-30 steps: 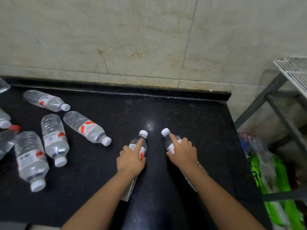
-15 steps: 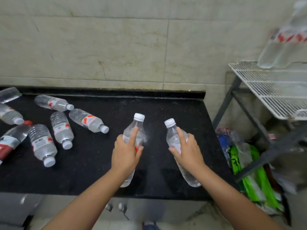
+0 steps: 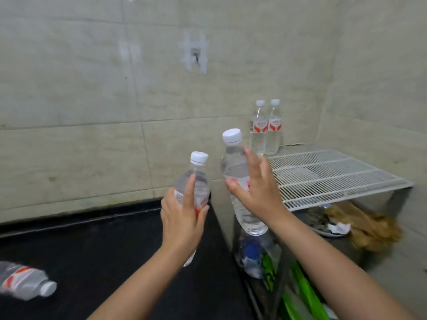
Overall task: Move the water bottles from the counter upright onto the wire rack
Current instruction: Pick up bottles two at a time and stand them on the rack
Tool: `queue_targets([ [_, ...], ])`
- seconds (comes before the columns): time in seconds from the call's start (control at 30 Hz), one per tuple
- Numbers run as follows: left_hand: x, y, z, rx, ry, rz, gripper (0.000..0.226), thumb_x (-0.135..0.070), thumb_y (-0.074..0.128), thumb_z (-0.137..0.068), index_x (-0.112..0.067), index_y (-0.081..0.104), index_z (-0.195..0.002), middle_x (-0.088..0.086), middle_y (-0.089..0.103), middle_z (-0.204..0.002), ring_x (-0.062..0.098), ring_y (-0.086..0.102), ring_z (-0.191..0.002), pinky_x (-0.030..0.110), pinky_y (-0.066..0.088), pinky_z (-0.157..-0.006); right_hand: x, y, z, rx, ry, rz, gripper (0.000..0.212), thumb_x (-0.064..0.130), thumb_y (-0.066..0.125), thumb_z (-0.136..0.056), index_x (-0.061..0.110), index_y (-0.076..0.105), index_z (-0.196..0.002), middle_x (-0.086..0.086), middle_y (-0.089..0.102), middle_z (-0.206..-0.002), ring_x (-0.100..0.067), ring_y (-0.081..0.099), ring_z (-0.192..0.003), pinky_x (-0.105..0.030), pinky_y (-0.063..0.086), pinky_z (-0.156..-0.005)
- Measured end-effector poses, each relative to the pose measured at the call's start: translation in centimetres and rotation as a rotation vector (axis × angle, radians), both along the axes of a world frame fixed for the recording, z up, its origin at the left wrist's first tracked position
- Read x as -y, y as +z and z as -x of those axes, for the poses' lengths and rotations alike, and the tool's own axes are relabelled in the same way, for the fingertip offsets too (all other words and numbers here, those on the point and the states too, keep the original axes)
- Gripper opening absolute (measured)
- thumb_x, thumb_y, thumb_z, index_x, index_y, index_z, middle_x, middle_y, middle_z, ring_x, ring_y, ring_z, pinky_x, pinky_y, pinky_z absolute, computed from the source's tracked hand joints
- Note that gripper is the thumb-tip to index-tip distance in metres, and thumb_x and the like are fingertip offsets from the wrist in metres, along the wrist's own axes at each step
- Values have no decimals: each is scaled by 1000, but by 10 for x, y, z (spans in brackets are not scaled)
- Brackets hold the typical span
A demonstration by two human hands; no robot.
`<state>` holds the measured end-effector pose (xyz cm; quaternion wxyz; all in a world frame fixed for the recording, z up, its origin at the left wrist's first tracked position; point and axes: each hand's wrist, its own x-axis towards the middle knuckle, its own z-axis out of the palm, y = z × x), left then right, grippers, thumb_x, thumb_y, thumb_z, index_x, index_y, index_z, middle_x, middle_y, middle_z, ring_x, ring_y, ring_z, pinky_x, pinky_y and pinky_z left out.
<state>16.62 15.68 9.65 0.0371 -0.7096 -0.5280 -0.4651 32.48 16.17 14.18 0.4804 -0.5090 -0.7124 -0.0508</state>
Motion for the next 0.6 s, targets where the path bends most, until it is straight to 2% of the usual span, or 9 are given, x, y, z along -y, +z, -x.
queue_targets([
  [0.1, -24, 16, -48, 44, -32, -67, 61, -40, 44, -74, -25, 27, -131, 31, 52, -88, 43, 55, -72, 44, 47, -66, -25, 26, -59, -99, -57, -96, 73, 54, 40, -69, 37, 18, -137, -28, 46, -119, -38, 53, -101, -30, 37, -77],
  [0.2, -59, 30, -105, 75, -24, -114, 58, -41, 43, -76, -29, 26, -129, 30, 50, -93, 41, 54, -79, 38, 39, -70, -62, 41, -122, -143, -92, -158, 80, 52, 40, -70, 15, 26, -140, -28, 48, -115, -35, 53, -95, -28, 33, -77],
  [0.3, -99, 48, -164, 102, 3, -112, 59, -39, 52, -77, -38, 21, -127, 34, 47, -104, 44, 51, -91, 42, 39, -76, -106, 46, -182, -165, -95, -128, 85, 55, 38, -70, 8, 29, -141, -27, 47, -110, -27, 47, -88, -27, 33, -76],
  [0.4, -136, 61, -215, 141, -5, -72, 59, -46, 47, -76, -39, 17, -126, 34, 43, -115, 44, 47, -103, 48, 42, -87, -145, 43, -230, -182, -81, -72, 83, 53, 44, -72, 11, 27, -142, -25, 45, -113, -18, 40, -89, -26, 32, -77],
  [0.47, -162, 66, -245, 189, -25, -29, 67, -35, 60, -81, -42, 14, -129, 29, 38, -122, 39, 43, -111, 44, 39, -93, -172, 40, -256, -214, -82, -1, 75, 35, 62, -79, 14, 27, -142, -24, 43, -120, -28, 48, -99, -28, 36, -81],
  [0.53, -188, 68, -272, 303, -25, 51, 76, -22, 65, -83, -39, 17, -138, 22, 35, -124, 32, 39, -116, 36, 36, -95, -199, 37, -278, -275, -79, 86, 74, 16, 66, -81, 17, 25, -143, -22, 39, -128, -32, 44, -115, -27, 36, -89],
  [0.6, -212, 68, -296, 421, -26, 106, 76, -18, 65, -83, -32, 20, -142, 13, 34, -116, 29, 38, -117, 28, 32, -91, -223, 33, -298, -319, -65, 117, 75, 9, 67, -80, 17, 26, -142, -20, 39, -131, -30, 41, -121, -23, 31, -89],
])
